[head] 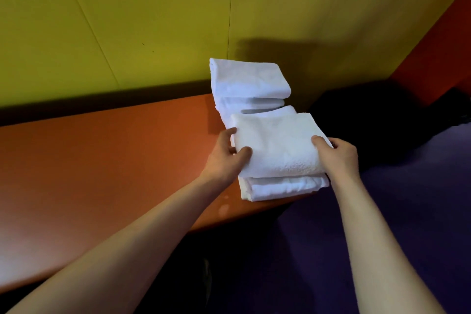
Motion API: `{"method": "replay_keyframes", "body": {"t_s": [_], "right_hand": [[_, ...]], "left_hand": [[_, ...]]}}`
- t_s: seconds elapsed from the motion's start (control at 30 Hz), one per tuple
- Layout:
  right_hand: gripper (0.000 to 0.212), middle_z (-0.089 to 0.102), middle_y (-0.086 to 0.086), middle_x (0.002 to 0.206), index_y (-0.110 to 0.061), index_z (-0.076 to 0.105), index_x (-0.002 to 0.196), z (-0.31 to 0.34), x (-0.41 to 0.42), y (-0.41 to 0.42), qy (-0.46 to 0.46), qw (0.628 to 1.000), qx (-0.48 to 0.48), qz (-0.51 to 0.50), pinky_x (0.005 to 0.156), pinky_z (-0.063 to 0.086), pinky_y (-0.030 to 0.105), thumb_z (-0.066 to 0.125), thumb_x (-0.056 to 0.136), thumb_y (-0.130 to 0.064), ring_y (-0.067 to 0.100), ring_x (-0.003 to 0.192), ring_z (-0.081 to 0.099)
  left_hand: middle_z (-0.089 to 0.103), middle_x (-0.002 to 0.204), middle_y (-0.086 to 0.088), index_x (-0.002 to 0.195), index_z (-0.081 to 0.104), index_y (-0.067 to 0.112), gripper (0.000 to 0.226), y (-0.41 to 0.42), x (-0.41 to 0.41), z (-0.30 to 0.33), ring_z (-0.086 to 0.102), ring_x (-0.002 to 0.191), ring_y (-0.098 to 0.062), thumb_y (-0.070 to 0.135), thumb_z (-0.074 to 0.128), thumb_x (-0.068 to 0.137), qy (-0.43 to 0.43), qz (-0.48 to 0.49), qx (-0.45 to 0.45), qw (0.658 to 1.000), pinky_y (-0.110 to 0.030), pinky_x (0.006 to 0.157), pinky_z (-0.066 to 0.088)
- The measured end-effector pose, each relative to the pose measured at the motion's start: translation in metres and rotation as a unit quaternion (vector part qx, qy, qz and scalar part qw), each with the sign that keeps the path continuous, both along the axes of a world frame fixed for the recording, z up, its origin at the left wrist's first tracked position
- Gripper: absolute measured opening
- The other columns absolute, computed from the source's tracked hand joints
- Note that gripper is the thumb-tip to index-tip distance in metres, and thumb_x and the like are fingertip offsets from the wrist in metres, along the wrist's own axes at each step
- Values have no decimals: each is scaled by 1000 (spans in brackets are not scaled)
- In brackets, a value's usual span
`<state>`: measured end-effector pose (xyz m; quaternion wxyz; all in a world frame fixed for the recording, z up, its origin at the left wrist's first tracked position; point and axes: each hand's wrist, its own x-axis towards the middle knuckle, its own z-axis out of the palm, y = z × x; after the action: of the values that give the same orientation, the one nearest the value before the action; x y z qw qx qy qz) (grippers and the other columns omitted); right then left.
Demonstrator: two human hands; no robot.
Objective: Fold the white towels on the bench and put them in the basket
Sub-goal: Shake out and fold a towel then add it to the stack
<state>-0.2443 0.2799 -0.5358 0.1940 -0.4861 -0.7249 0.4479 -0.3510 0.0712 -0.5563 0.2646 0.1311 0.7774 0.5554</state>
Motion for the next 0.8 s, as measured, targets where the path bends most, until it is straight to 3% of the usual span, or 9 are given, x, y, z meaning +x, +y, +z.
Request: {"method": "replay_keyframes", "body": {"t_s": [0.1,0.23,0.3,0.4,0.5,0.6,0.7,0.8], "right_hand": [[12,72,3,85,-12,71,87,18,16,-10,67,984,-161,-32,67,55,33,71,82,-23,19,77,68],[2,70,5,77,-9,67,83,21,35,-39,149,935,-316,-58,59,49,31,66,83,-8,19,67,65],[6,72,4,81,-11,68,87,14,41,-57,173,922,-341,-57,59,49,30,66,83,-6,17,69,67],[18,75,3,98,-12,68,102,2,39,-73,188,925,-327,-41,60,52,29,70,84,-10,19,87,72],[18,75,3,96,-16,68,93,-12,34,-74,115,965,-230,-44,65,56,34,77,84,-29,22,87,74],[43,65,-2,95,-18,60,94,-19,42,-76,-48,997,-2,-56,76,47,36,77,77,-53,21,90,62],[51,57,5,118,-21,54,118,-20,47,-82,-47,965,257,-35,89,43,45,78,78,-42,31,110,54],[48,42,8,151,-24,54,137,-25,42,-81,-68,917,392,40,111,31,50,65,91,-35,30,139,39]], "left_hand": [[64,107,-4,138,45,34,53,7,-16,20,66,86,-13,20,62,89,1,-17,18,1000,-18,61,51],[67,100,-2,135,52,27,48,29,-49,40,66,74,-10,15,62,89,76,-62,-31,995,-10,48,45],[67,104,-5,135,51,28,48,45,-66,49,66,79,-16,18,62,89,125,-97,-60,986,-15,53,48],[66,110,-6,133,51,32,49,74,-86,63,62,103,-29,23,61,86,219,-144,-125,957,-39,85,54],[59,133,-8,145,43,31,55,86,-87,56,50,123,-35,30,61,94,305,-165,-227,910,-46,101,43],[45,150,-10,145,46,30,44,66,-61,26,49,127,-38,40,48,102,379,-154,-254,876,-51,100,44],[29,162,-8,146,44,31,46,38,-34,5,38,139,-36,47,37,104,396,-200,-241,863,-53,108,39],[7,169,-3,156,28,33,58,24,-17,-3,22,148,-33,56,31,103,362,-232,-253,867,-52,115,29]]}}
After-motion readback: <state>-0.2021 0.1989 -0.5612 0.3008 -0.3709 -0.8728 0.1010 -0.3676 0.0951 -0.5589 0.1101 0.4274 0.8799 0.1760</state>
